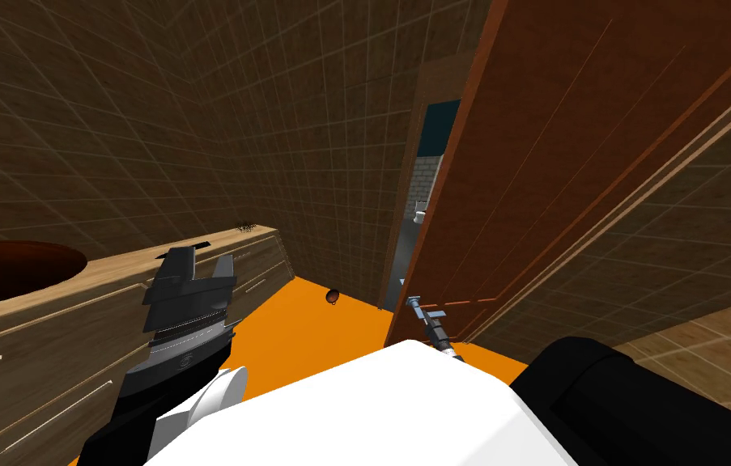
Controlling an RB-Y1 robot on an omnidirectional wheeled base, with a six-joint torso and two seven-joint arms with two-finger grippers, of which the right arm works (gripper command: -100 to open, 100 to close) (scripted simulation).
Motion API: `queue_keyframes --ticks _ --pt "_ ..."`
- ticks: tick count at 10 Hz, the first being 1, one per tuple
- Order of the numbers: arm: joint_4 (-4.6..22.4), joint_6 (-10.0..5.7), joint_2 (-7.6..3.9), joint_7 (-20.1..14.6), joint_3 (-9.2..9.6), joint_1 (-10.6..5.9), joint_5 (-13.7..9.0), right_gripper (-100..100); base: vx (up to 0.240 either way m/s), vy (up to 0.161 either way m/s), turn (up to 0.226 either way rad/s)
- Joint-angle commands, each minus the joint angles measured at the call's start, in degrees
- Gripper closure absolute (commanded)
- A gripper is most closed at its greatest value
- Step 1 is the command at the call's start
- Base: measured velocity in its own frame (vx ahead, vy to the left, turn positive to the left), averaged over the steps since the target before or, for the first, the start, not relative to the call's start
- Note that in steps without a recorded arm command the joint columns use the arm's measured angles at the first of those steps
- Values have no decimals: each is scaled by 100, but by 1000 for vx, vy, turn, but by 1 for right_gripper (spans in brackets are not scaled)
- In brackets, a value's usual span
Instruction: Pull the door open
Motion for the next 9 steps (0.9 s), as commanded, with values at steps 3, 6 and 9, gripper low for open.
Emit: queue_keyframes --ticks 3,6,9 --pt "239 -3 -11 31 208 -311 -97 100 -125 -6 -5" --pt "463 37 -47 62 477 -652 -230 100 -138 -19 -11" --pt "565 56 -63 76 602 -809 -292 100 -82 -8 -8"
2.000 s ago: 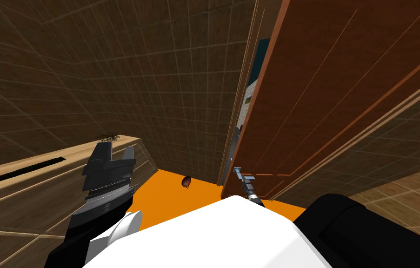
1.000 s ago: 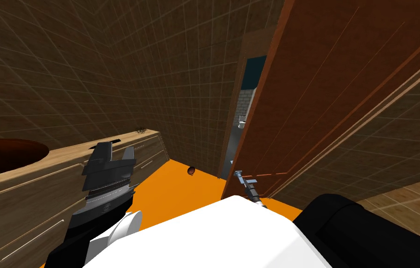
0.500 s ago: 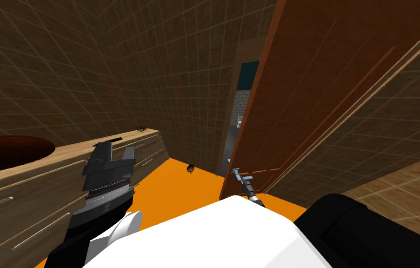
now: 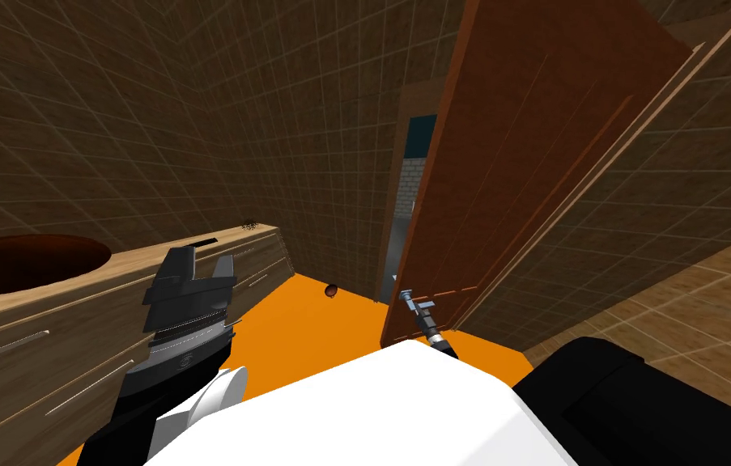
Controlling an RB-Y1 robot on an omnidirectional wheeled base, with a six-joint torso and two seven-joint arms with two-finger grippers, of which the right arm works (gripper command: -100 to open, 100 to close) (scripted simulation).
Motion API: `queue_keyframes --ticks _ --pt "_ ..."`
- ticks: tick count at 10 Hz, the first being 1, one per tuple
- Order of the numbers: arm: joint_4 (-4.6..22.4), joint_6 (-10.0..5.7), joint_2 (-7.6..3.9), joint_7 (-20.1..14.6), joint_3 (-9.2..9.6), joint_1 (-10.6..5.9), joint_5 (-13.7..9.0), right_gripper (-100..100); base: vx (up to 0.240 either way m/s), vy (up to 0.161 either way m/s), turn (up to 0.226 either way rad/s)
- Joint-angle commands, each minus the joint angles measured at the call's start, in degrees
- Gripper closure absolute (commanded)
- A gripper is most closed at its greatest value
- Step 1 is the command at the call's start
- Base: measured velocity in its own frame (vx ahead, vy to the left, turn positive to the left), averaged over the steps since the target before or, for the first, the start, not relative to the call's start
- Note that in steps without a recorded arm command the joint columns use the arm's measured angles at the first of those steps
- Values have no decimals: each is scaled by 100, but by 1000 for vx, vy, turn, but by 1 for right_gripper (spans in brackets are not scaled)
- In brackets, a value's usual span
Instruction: Pull the door open
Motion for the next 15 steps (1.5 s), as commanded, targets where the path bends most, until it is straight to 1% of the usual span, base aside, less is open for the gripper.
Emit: queue_keyframes --ticks 1,14,15 --pt "194 -42 48 -3 158 -164 -16 100 -83 -8 -16" --pt "899 87 -65 90 1022 -1262 -444 100 -94 -18 -7" --pt "996 104 -80 103 1143 -1415 -504 100 -95 -42 -19"
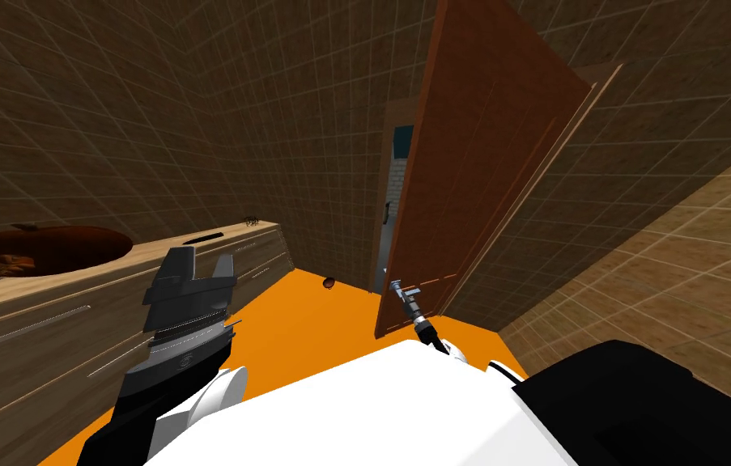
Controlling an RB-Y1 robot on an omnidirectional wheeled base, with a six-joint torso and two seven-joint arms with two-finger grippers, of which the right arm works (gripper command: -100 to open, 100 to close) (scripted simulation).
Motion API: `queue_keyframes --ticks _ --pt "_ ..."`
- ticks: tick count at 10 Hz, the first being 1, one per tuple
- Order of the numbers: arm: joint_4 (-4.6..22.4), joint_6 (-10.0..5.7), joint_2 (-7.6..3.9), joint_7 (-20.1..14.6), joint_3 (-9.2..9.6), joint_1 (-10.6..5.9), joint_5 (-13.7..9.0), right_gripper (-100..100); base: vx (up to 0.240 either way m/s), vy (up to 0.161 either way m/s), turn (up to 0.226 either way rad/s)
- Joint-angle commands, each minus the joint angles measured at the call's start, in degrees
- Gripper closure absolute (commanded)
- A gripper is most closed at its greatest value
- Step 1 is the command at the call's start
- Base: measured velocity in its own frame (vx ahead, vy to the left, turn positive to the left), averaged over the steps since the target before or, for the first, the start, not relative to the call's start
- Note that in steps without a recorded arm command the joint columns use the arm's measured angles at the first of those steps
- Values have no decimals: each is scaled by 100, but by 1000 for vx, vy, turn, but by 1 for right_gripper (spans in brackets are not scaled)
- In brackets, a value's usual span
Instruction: Pull the door open
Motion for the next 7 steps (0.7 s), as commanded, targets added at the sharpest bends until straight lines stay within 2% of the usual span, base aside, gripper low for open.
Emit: queue_keyframes --ticks 1,2,5,7 --pt "77 69 30 6 183 -154 -32 100 -115 -52 -4" --pt "122 77 23 12 239 -226 -60 100 -120 -49 6" --pt "359 121 -15 41 534 -604 -208 100 -111 -68 -11" --pt "359 121 -15 41 534 -604 -208 100 -68 -62 15"
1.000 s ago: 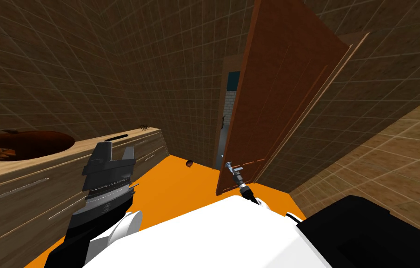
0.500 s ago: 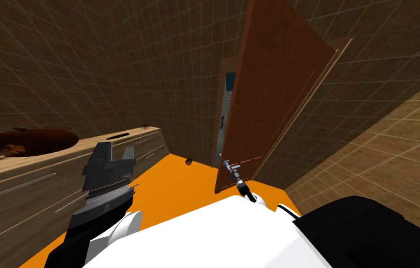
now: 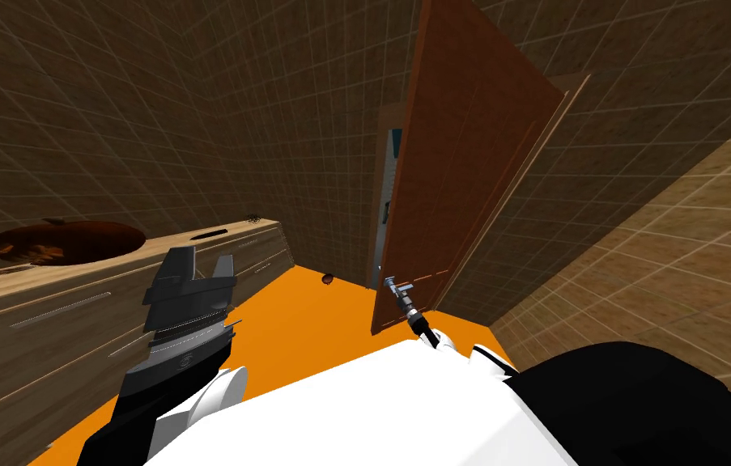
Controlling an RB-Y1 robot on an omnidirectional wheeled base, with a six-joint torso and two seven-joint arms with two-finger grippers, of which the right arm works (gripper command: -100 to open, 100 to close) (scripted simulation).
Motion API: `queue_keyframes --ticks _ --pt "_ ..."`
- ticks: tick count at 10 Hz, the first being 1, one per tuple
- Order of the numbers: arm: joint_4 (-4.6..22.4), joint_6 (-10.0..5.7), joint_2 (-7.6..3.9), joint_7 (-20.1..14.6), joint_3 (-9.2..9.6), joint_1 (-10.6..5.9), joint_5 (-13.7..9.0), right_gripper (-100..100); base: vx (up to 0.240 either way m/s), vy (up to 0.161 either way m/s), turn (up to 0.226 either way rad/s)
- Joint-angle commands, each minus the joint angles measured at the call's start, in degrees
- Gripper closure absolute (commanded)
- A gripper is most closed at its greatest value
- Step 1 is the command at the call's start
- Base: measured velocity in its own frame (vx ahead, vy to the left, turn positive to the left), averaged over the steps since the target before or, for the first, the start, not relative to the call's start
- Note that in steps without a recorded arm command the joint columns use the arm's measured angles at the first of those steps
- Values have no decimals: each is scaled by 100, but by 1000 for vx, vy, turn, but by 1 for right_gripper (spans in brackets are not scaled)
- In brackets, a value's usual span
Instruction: Pull the door open
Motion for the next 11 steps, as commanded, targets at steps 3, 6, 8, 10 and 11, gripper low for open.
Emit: queue_keyframes --ticks 3,6,8,10,11 --pt "302 -255 -51 -111 101 -56 -56 100 -53 -18 86" --pt "429 -528 -218 -252 173 80 -153 100 -201 -46 237" --pt "485 -650 -293 -315 206 141 -196 100 -145 -44 161" --pt "541 -770 -366 -377 238 201 -239 100 -112 -53 119" --pt "616 -931 -464 -460 280 281 -296 100 -123 -64 221"
